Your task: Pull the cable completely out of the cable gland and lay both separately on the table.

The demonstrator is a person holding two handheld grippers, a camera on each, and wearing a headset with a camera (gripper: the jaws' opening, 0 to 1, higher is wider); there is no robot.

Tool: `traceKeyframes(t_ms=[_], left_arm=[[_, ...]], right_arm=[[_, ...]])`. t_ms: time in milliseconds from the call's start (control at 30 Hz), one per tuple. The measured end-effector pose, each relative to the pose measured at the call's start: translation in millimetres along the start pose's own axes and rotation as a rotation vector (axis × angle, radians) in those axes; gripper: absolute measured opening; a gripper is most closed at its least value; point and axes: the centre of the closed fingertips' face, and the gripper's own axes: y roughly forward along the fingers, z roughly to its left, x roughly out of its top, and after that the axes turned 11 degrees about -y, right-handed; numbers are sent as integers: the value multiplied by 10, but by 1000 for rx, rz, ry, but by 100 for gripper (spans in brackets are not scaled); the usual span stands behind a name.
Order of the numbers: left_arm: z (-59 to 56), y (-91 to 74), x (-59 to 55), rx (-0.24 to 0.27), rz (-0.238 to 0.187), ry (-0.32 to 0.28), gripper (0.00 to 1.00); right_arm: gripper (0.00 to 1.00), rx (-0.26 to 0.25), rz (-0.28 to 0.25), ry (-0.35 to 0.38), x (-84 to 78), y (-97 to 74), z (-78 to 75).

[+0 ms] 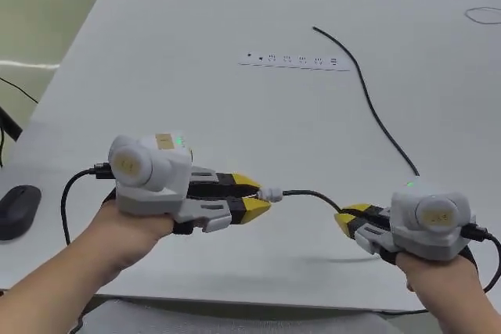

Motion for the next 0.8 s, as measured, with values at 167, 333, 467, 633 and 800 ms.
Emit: traceKeyframes(t_ms=[167,333,467,633,800], left_arm=[[-21,8,-14,-5,10,-3,15],[-34,0,1,-6,9,-4,15],[-35,4,0,-6,12,-2,15],[-36,24,-11,-9,22,4,15],[-50,33,4,-8,19,8,15]], right_arm=[[25,-9,-2,-109,123,-103,29],[29,40,-53,-178,433,-170,181],[32,100,-90,-253,687,-162,363],[28,113,-69,-367,888,-133,482],[22,120,-50,-450,949,-94,594]])
